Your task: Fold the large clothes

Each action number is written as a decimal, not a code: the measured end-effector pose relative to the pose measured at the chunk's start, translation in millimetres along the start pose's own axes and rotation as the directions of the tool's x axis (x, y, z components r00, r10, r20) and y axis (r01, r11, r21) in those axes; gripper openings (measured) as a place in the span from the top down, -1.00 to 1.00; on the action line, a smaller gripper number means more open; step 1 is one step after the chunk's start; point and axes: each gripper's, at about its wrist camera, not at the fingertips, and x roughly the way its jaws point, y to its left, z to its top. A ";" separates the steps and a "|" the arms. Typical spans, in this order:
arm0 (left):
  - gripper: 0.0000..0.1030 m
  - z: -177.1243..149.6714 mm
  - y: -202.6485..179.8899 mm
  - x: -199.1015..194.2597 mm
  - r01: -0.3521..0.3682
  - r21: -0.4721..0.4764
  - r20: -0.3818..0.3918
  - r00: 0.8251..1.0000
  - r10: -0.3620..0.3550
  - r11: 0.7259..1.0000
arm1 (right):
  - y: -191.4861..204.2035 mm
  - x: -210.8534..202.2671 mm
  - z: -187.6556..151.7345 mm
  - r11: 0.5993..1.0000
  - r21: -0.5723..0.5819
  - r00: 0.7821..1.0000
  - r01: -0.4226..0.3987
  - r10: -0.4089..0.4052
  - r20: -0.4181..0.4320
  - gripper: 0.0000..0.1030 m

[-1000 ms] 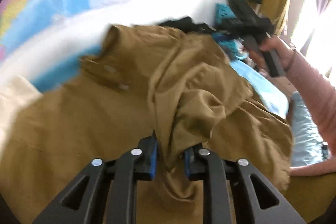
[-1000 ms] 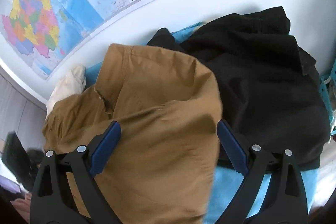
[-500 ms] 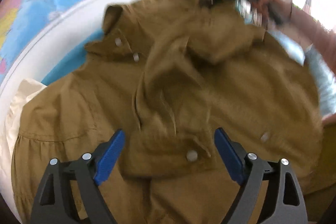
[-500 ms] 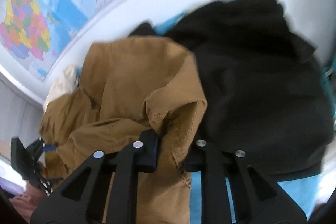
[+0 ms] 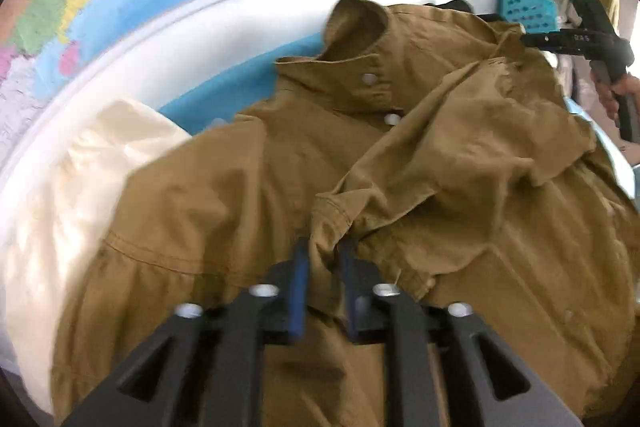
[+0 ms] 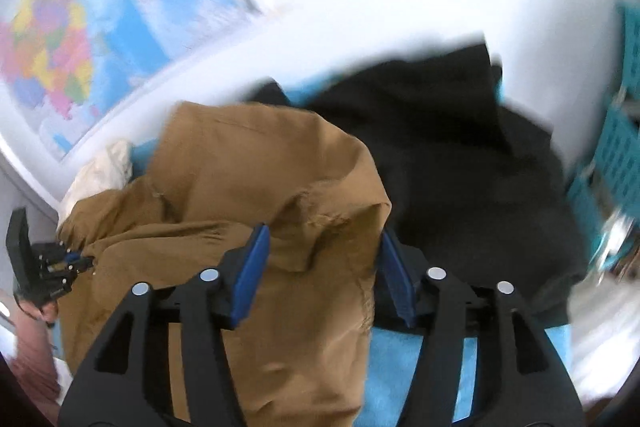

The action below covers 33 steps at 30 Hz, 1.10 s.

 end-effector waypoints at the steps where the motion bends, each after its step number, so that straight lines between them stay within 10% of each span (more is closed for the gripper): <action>1: 0.17 -1.0 -0.4 -0.2 0.007 0.005 0.011 1.000 -0.007 1.000 | 9.7 -6.9 -1.5 0.999 -0.033 1.000 -0.009 0.010 0.020 -0.09; 5: 0.49 4.3 2.7 6.6 -0.049 0.015 -0.001 0.999 0.049 0.999 | 66.8 -19.5 -21.9 0.974 -0.209 0.995 -0.090 0.097 0.027 -0.04; 9: 0.62 18.6 14.5 7.3 -0.061 -0.033 -0.006 0.998 0.061 0.998 | 107.4 -11.1 -33.8 0.944 -0.329 0.998 0.013 0.007 0.059 -0.12; 16: 0.61 20.2 4.3 8.9 -0.105 0.013 -0.005 0.994 0.105 0.994 | 36.9 7.8 -14.0 0.979 -0.147 0.990 0.140 -0.139 0.017 -0.32; 17: 0.61 20.5 5.7 10.9 -0.107 0.007 -0.011 0.994 0.107 0.994 | 24.7 14.6 -13.6 0.983 -0.123 0.990 0.136 -0.138 -0.012 -0.26; 19: 0.62 21.5 7.3 15.8 -0.104 0.000 -0.020 0.994 0.103 0.995 | 7.9 26.0 -12.9 0.976 -0.121 0.981 0.182 -0.188 -0.042 0.54; 21: 0.60 22.9 5.7 15.7 -0.104 0.009 -0.021 0.994 0.104 0.995 | -8.5 36.1 -11.6 0.984 -0.080 0.983 0.158 -0.164 -0.084 0.53; 24: 0.52 25.9 0.7 18.5 -0.141 0.037 -0.029 0.989 0.142 0.989 | -14.7 51.4 -10.8 0.973 -0.066 0.968 0.219 -0.225 -0.108 0.31; 27: 0.44 26.4 1.3 21.7 -0.139 0.042 -0.039 0.989 0.141 0.989 | -2.9 35.8 -12.0 0.940 -0.040 0.940 0.337 -0.339 -0.045 -0.60; 30: 0.43 26.1 8.1 23.7 -0.112 0.020 -0.042 0.993 0.113 0.993 | 27.8 -8.9 -18.2 0.947 -0.069 0.945 0.314 -0.305 0.117 -0.53; 33: 0.43 26.2 11.4 26.8 -0.097 0.001 -0.050 0.994 0.097 0.995 | 88.7 -24.0 -34.2 0.953 -0.268 0.986 0.138 -0.106 0.131 -0.45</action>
